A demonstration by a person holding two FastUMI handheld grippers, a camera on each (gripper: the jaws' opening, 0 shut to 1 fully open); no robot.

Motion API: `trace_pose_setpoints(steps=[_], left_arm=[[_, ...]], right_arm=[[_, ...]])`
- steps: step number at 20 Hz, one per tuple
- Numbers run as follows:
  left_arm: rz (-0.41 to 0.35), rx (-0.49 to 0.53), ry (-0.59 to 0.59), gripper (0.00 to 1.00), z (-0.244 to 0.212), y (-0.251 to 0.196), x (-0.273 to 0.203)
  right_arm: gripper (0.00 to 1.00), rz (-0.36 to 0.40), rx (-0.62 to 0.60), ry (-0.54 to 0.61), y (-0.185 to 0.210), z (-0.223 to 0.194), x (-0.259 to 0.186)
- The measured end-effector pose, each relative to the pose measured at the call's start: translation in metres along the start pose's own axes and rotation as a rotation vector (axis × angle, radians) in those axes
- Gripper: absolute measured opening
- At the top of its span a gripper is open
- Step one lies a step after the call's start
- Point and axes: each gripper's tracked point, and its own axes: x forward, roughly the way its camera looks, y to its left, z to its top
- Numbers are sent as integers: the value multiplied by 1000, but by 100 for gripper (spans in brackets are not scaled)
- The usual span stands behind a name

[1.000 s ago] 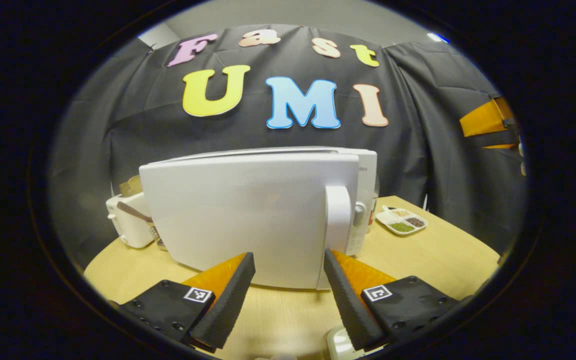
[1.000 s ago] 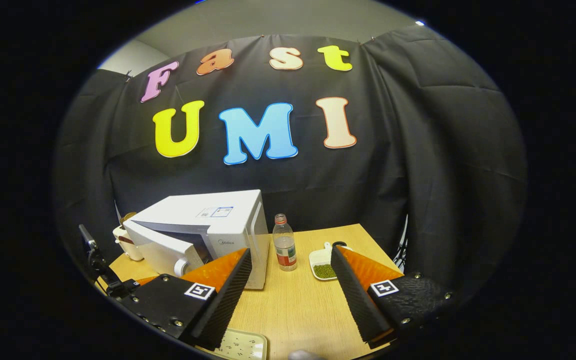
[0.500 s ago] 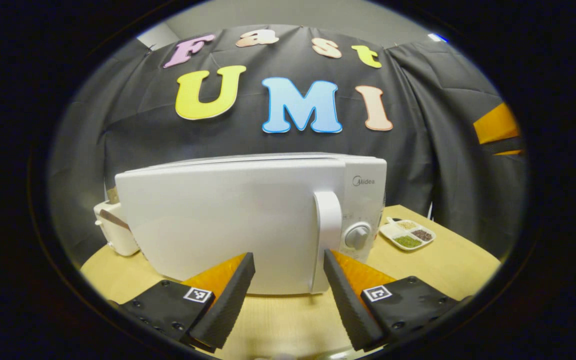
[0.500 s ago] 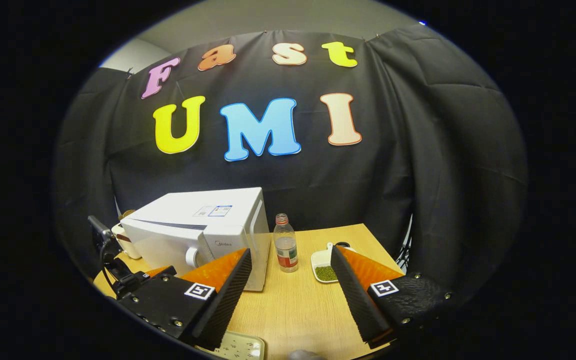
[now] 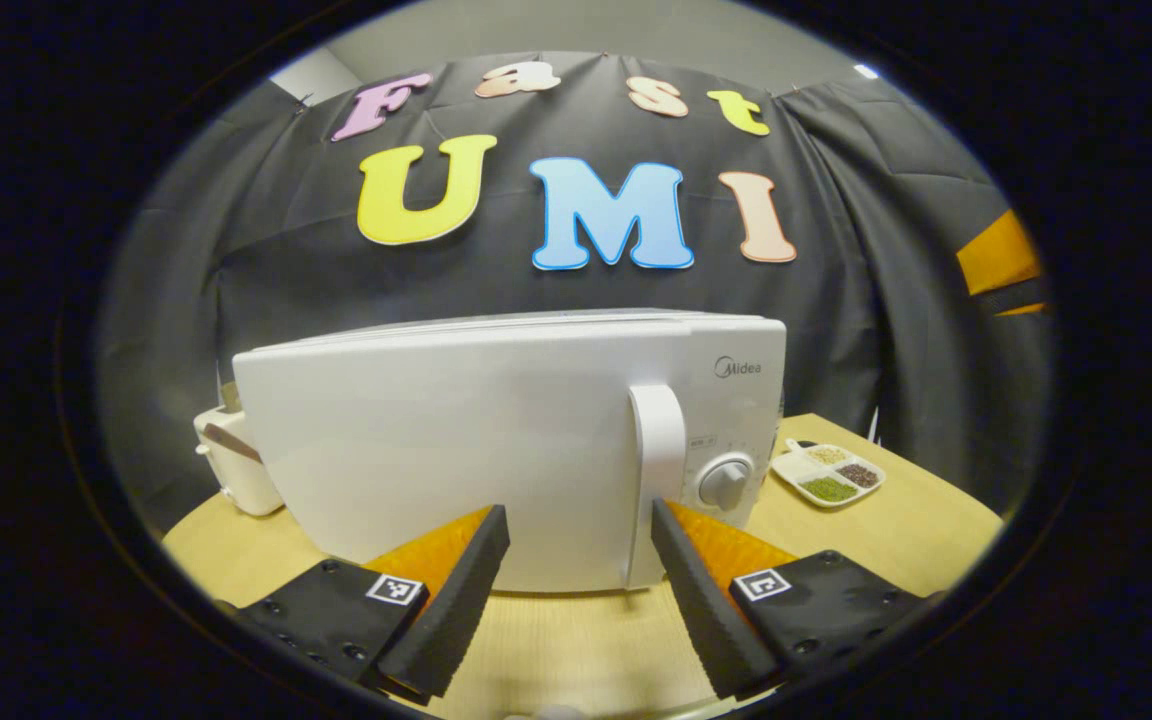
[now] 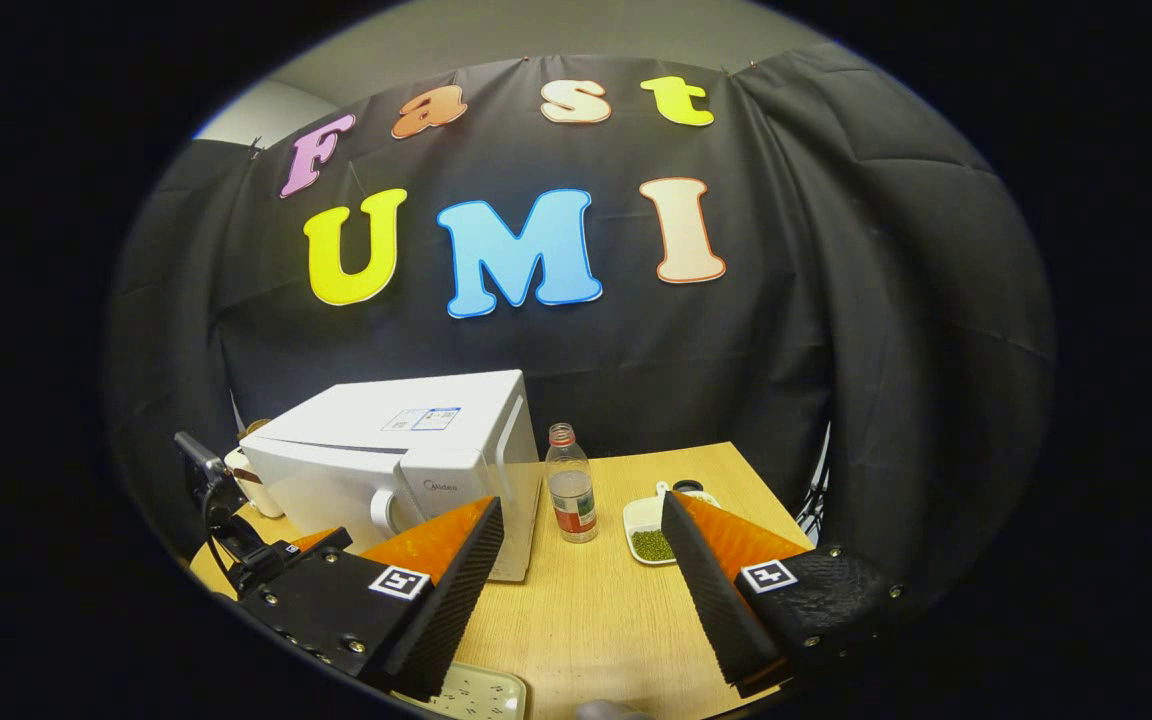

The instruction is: Open the microwave oven with the left hand, put the food in, and close the microwave oven.

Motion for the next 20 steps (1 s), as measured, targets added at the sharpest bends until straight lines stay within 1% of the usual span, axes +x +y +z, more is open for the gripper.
trace_pose_setpoints(steps=[2,3,4,6,7,8,10,13,16,17,20], left_arm=[[4,-7,-5,99,1,-1,2],[5,-19,-11,96,1,-1,1],[8,-22,-19,96,2,-1,3],[29,3,-16,96,3,6,11],[14,-22,-11,98,5,-5,8],[42,-32,-19,99,4,-3,10],[44,3,11,95,-4,-3,12],[47,11,17,96,-2,-2,8],[26,27,28,96,5,-3,-13],[20,38,24,95,12,-2,-23],[13,64,5,96,45,10,-60]], right_arm=[[97,7,-3,6,3,-3,1],[97,12,-5,9,4,-4,2],[97,17,-8,12,5,-4,2],[97,26,-10,18,8,-6,1],[97,30,-11,18,9,-7,-1],[98,30,-16,19,9,-7,-1],[97,37,-19,28,10,-10,-3],[97,37,-13,21,9,-7,-9],[97,41,2,17,10,-1,-19],[97,44,3,11,11,3,-24],[97,42,-23,-22,14,22,-43]])
